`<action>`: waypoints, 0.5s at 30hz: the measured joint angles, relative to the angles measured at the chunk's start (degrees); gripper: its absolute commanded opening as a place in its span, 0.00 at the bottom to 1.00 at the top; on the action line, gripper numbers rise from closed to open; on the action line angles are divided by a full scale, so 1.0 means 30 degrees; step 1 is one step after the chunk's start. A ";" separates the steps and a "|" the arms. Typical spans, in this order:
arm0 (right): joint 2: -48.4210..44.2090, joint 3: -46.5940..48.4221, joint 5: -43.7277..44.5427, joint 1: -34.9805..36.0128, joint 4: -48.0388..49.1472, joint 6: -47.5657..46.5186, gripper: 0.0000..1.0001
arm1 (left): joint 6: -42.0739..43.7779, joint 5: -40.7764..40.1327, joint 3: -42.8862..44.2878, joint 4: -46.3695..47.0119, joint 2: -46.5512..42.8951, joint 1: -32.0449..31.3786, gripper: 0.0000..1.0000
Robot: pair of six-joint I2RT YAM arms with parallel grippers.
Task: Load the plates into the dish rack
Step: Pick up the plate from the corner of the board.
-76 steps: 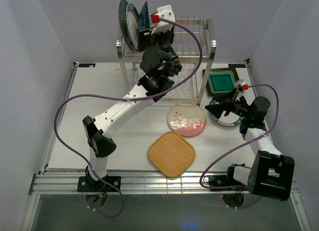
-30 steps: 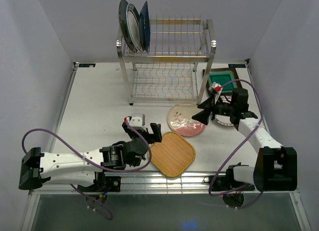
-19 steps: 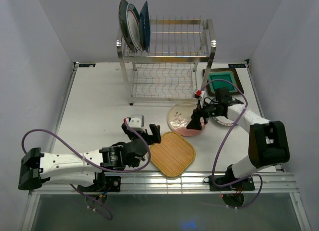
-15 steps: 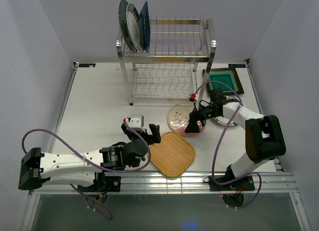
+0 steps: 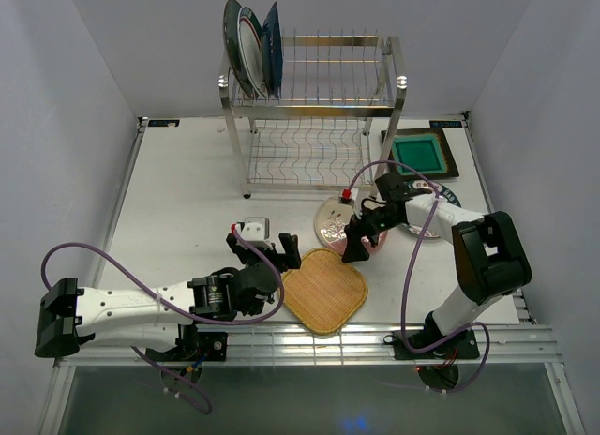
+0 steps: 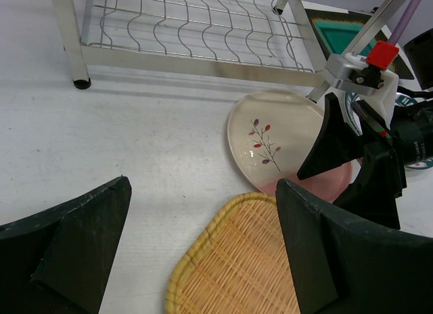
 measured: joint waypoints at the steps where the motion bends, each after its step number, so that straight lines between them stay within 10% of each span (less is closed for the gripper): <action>1: 0.0058 -0.0007 0.0066 0.0095 0.0000 0.0000 0.96 | 0.0000 -0.0007 0.0000 -0.0007 0.0000 0.0000 0.98; 15: 0.0510 -0.0182 0.0823 0.1530 -0.0036 -0.0291 0.88 | -0.0313 -0.0313 0.0000 -0.0401 0.0328 0.0000 0.98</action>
